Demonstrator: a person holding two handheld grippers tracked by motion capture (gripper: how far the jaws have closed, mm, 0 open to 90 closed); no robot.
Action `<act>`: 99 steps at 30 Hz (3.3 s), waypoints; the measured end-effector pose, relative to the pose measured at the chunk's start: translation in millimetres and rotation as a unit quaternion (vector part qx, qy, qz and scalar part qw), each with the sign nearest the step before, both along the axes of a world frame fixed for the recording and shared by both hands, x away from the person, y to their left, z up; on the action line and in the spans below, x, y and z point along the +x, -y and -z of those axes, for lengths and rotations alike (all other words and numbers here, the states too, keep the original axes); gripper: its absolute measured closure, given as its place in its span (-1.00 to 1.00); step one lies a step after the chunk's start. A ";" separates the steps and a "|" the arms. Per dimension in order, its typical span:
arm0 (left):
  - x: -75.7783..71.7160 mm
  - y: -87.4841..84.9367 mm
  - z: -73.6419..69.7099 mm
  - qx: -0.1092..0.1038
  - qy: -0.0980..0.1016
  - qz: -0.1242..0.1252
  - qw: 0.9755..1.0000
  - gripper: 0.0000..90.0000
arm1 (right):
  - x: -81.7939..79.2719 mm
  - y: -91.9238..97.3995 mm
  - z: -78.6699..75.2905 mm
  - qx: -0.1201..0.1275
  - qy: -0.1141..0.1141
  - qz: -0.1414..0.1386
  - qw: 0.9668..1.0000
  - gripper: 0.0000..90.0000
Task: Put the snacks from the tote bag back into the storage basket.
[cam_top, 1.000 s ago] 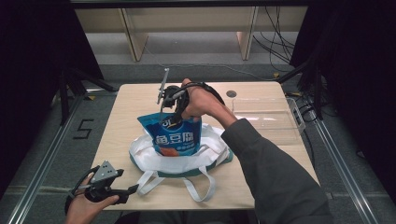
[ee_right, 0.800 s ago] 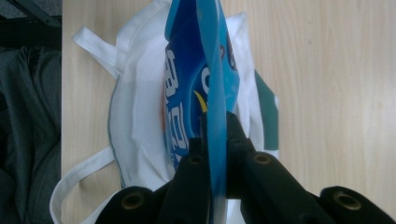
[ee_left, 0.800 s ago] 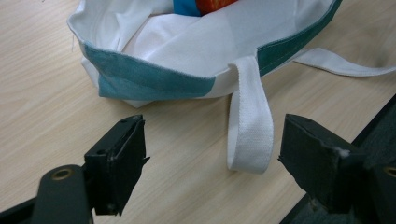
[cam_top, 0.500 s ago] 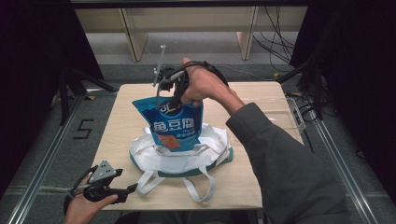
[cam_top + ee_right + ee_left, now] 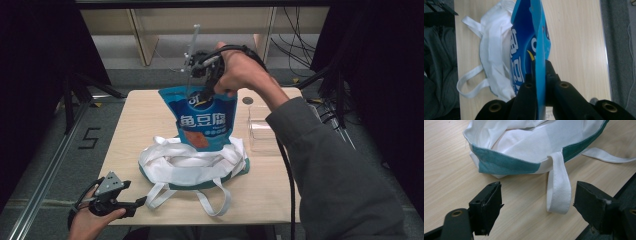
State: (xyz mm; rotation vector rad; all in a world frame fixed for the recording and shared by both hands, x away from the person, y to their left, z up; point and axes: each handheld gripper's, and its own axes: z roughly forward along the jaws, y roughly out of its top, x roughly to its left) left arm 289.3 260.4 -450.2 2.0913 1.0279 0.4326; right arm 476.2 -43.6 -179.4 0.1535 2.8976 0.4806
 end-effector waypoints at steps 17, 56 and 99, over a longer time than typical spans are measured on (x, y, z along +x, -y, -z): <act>1.2 1.2 0.9 0.003 -0.001 0.006 1.000 -0.53 | 26.1 112.6 -15.8 -0.007 0.013 0.116 0.993 1.00; 2.1 0.8 1.9 0.001 -0.002 0.001 1.000 -0.55 | 71.8 198.3 12.8 0.009 0.008 0.206 0.979 1.00; 2.8 2.2 3.2 0.015 -0.009 0.007 1.000 -0.55 | 89.2 219.6 83.3 0.022 -0.027 0.209 0.977 1.00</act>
